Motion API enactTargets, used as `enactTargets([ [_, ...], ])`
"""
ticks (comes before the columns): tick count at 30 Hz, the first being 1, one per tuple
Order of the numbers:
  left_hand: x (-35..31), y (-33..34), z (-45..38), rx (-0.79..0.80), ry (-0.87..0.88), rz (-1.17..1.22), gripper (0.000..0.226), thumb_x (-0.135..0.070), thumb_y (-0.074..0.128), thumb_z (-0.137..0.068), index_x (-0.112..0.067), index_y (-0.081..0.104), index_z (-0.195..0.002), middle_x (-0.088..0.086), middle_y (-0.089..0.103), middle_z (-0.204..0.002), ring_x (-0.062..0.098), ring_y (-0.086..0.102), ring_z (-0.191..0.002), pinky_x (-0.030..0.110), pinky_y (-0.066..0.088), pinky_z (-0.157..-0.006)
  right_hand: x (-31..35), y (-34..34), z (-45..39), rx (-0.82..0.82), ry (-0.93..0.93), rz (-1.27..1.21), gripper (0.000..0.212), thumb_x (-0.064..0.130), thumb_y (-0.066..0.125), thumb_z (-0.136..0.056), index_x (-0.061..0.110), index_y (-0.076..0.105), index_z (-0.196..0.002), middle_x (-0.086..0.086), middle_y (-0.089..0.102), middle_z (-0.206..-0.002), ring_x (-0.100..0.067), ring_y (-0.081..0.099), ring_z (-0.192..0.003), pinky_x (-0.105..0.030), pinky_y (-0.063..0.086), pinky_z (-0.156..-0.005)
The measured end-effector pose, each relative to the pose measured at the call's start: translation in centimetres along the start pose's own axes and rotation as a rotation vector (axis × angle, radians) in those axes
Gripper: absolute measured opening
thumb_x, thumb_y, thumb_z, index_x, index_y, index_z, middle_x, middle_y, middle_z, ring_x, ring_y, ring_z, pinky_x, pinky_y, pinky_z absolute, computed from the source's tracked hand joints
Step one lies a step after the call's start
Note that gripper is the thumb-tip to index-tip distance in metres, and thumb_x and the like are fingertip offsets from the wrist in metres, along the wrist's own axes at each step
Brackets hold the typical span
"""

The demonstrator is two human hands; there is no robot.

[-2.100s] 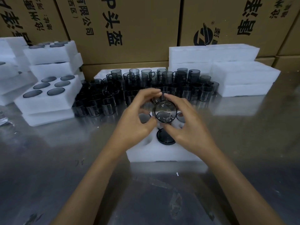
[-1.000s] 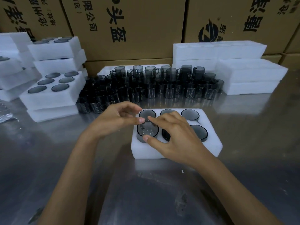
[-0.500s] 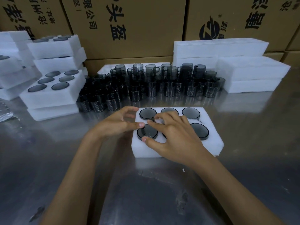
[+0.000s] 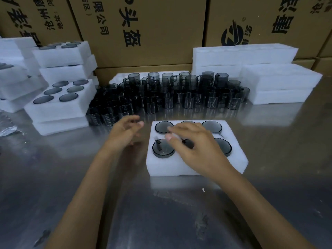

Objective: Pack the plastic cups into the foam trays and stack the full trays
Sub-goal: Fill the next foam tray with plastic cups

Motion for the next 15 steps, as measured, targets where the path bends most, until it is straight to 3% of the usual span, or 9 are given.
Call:
enactTargets([
  [1,0.2,-0.7,-0.5,-0.175,0.061,-0.083,0.037,-0.018,0.066,-0.093,-0.019,0.057,-0.129,0.006,0.062,-0.111,0.018,0.063,-0.081,0.015,0.05,-0.064,-0.5,-0.8,-0.2,-0.07,0.04,-0.112,0.045,0.057,0.049,-0.092,0.031,0.07,-0.122,0.02,0.063,-0.123,0.0,0.047,-0.124,-0.02,0.033,-0.106],
  [3,0.5,-1.1,-0.9,-0.373,0.166,-0.277,0.047,-0.007,0.059,-0.092,-0.015,0.049,-0.137,0.012,0.044,-0.122,0.02,0.056,-0.083,0.013,0.043,-0.074,-1.6,-2.5,-0.5,-0.21,0.105,-0.186,0.029,0.042,0.056,-0.095,0.031,0.073,-0.116,0.023,0.066,-0.116,0.0,0.05,-0.119,-0.015,0.036,-0.099],
  [5,1.5,-0.7,-1.5,-0.376,0.151,-0.363,0.058,-0.007,0.055,-0.092,-0.02,0.039,-0.146,0.014,0.036,-0.13,0.024,0.052,-0.091,0.018,0.04,-0.081,-2.7,-4.2,-0.7,-0.328,0.162,-0.218,0.021,0.031,0.057,-0.096,0.029,0.075,-0.109,0.022,0.068,-0.109,-0.001,0.054,-0.113,-0.016,0.04,-0.093],
  [8,2.2,-0.2,-2.7,-0.351,0.099,-0.428,0.067,-0.011,0.056,-0.093,-0.023,0.029,-0.154,0.015,0.033,-0.132,0.027,0.048,-0.104,0.027,0.036,-0.093,-4.9,-6.5,-0.9,-0.459,0.244,-0.29,0.021,0.025,0.055,-0.098,0.029,0.075,-0.103,0.025,0.068,-0.102,0.016,0.055,-0.097,0.0,0.038,-0.077],
  [10,2.1,0.0,-3.1,-0.35,0.086,-0.496,0.069,-0.014,0.058,-0.094,-0.024,0.027,-0.155,0.017,0.033,-0.132,0.031,0.044,-0.115,0.034,0.035,-0.102,-6.8,-7.8,-0.7,-0.51,0.316,-0.314,0.021,0.024,0.054,-0.097,0.029,0.074,-0.102,0.025,0.069,-0.1,0.021,0.055,-0.088,0.003,0.037,-0.071],
  [12,2.0,0.2,-3.2,-0.345,0.095,-0.534,0.07,-0.015,0.058,-0.094,-0.025,0.026,-0.155,0.018,0.034,-0.131,0.033,0.043,-0.117,0.037,0.035,-0.103,-8.5,-8.5,-0.4,-0.517,0.405,-0.296,0.019,0.026,0.056,-0.096,0.027,0.073,-0.104,0.021,0.069,-0.099,0.014,0.058,-0.087,0.0,0.039,-0.069],
  [15,1.9,0.1,-2.9,-0.344,0.114,-0.509,0.068,-0.014,0.057,-0.094,-0.022,0.027,-0.154,0.017,0.035,-0.132,0.034,0.046,-0.115,0.037,0.038,-0.097,-10.8,-7.8,0.0,-0.402,0.577,-0.286,0.019,0.025,0.059,-0.096,0.02,0.068,-0.112,0.005,0.067,-0.104,-0.011,0.06,-0.096,-0.02,0.044,-0.081],
])
Point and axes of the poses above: each hand's wrist, its own z-axis away from the middle knuckle, its own y-axis out of the palm, x = y × z, the point moved 5 cm from there along -z, towards the middle knuckle
